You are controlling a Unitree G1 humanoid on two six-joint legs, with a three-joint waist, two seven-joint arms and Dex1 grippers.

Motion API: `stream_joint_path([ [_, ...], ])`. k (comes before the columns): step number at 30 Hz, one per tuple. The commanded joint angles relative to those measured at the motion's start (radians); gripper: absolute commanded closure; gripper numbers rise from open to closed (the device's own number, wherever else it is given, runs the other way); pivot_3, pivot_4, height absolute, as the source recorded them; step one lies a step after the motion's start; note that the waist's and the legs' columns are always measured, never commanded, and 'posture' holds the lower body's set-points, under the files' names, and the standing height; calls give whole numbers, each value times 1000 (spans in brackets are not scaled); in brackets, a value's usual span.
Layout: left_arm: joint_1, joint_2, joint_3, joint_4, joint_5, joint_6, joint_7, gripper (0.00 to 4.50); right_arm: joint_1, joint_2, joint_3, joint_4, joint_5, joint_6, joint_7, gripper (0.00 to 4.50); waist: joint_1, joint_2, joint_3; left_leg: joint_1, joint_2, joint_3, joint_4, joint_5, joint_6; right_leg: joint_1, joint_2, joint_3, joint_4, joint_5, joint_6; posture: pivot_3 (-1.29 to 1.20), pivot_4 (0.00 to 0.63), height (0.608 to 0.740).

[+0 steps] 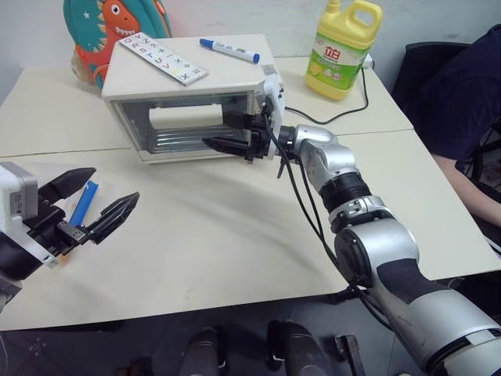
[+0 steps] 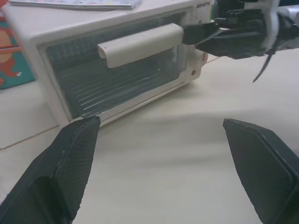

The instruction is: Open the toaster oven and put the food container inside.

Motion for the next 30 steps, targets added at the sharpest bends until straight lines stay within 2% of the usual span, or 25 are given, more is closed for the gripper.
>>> stream_joint_path([
  [1, -51, 29, -7, 20, 28, -17, 10, 21, 66, 22, 35, -171, 32, 54, 43, 0, -1, 0, 0, 0, 0, 0, 0, 0, 0, 0, 0, 0, 0, 0, 0, 0, 150, 740],
  [7, -204, 110, -119, 138, 105, -29, -39, 21, 207, 21, 71, -389, 67, 147, 50, 0, 1, 0, 0, -1, 0, 2, -1, 0, 0, -2, 1, 1, 2, 0, 0, 0, 150, 740],
  [10, -337, 181, -230, 254, 203, -100, -122, 577, 300, 12, 112, -507, 73, 176, 60, 0, 4, 0, 0, -1, 1, 3, -1, 0, -1, -3, 2, 1, 1, 0, 0, 0, 150, 740],
  [16, -591, 257, -504, 479, 419, -228, -293, 2445, 392, 11, 137, -654, 104, 252, 11, 0, 0, -1, 0, -1, 3, 15, 0, 0, -1, -11, 5, 1, 7, 0, 1, 0, 150, 740],
  [22, -775, 194, -712, 653, 581, -294, -397, 4328, 439, -3, 130, -729, 124, 289, -43, 0, 6, -1, 0, -1, 6, 19, 1, 0, -2, -14, 15, 3, 9, 0, 0, 0, 150, 740],
  [23, -798, 183, -735, 678, 604, -301, -411, 4465, 450, -9, 128, -747, 129, 296, -49, 0, 5, -1, 0, -2, 6, 19, 2, 0, -2, -14, 15, 3, 9, 0, 0, 0, 150, 740],
  [30, -847, 159, -820, 750, 696, -293, -525, 4465, 571, -104, 133, -977, 175, 378, -85, 0, 7, -1, 0, -2, 6, 20, 3, 0, -2, -15, 15, 4, 10, 0, 0, 0, 150, 740],
])
